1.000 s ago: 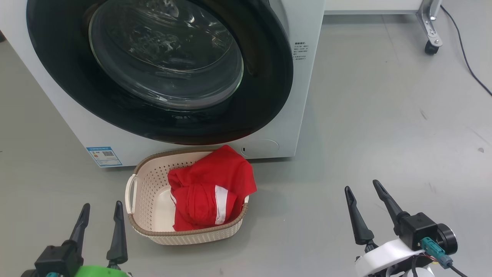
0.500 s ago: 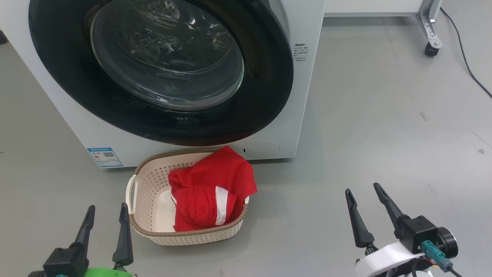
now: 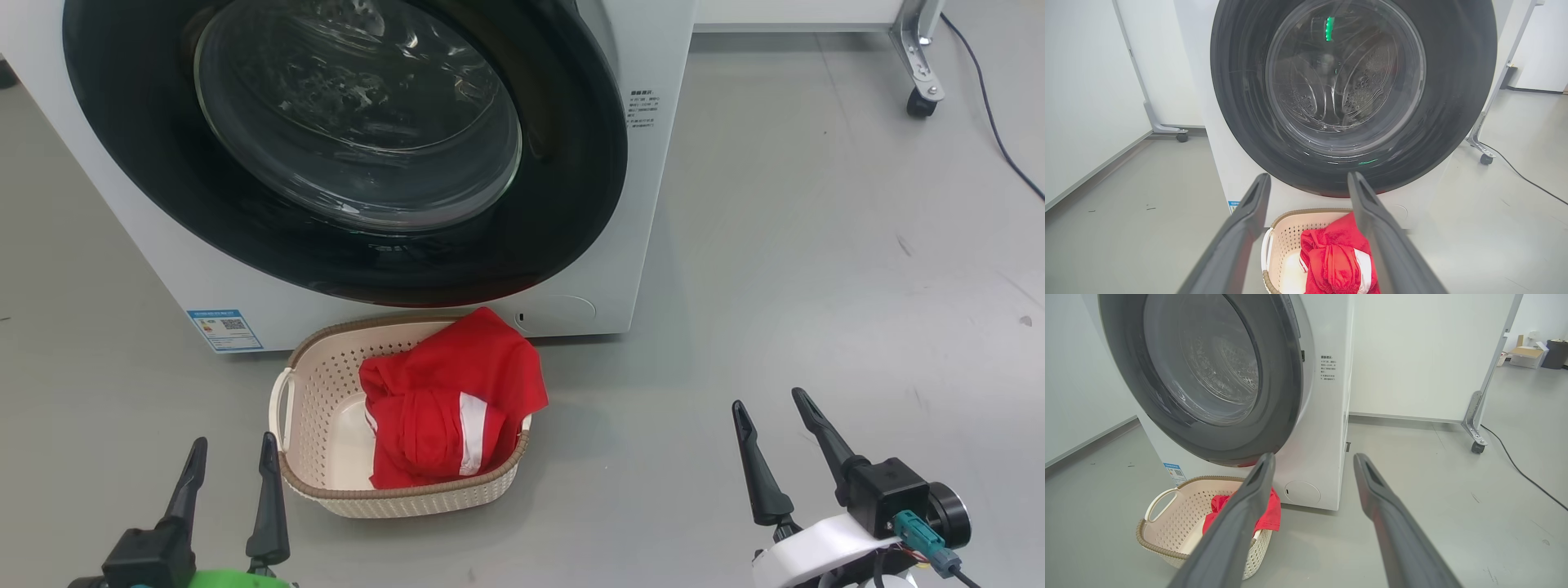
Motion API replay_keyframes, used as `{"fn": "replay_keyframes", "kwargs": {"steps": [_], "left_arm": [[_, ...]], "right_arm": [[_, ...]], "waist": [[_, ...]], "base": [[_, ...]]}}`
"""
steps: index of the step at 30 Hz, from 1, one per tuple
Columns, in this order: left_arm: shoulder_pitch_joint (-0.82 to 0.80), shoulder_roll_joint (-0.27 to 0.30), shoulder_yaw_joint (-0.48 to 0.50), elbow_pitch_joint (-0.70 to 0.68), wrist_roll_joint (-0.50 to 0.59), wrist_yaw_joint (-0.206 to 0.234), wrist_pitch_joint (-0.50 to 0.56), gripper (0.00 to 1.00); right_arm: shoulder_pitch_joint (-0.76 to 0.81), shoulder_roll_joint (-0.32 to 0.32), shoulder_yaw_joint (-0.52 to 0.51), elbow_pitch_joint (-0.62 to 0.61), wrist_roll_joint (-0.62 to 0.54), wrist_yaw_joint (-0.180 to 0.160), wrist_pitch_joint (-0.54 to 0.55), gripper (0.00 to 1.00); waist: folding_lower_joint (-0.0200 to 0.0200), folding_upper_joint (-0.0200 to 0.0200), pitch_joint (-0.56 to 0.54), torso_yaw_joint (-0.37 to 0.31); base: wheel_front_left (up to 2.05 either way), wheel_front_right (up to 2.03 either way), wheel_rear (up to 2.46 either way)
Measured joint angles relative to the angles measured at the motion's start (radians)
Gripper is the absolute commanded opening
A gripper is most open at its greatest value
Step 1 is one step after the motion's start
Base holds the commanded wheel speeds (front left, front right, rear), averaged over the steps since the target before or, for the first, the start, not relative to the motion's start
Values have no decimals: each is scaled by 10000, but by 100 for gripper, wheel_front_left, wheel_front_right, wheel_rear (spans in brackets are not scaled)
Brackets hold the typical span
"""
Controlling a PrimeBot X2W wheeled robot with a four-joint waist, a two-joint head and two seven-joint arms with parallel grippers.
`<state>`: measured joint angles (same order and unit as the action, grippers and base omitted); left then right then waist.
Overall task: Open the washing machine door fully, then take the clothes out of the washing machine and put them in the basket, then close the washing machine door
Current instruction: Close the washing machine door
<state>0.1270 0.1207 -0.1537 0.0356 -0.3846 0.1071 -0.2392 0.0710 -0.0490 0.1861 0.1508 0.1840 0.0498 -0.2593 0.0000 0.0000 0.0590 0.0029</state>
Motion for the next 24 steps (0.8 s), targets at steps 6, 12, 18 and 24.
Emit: {"fn": "replay_keyframes", "kwargs": {"steps": [6, 12, 18, 24], "left_arm": [[-1, -23, 0, 40, 79, 17, -8, 100], [-15, -46, -46, 31, 98, 19, -10, 100], [-109, -119, -263, -12, 341, 19, -12, 100], [-259, -209, -431, -69, 387, 19, -13, 100]], "right_arm": [[0, 10, -36, -19, 27, -8, 0, 11], [2, 23, -121, -27, 109, 2, 0, 0], [-71, -259, -385, -54, 94, 13, 0, 0], [-627, -713, -550, 144, 81, 144, 0, 0]], "waist": [[0, 0, -9, 20], [0, 0, -2, 75], [0, 0, 77, 373], [0, 0, 152, 865]], "base": [[0, 0, 0], [0, 0, 0], [0, 0, 0], [0, 0, 0]]}}
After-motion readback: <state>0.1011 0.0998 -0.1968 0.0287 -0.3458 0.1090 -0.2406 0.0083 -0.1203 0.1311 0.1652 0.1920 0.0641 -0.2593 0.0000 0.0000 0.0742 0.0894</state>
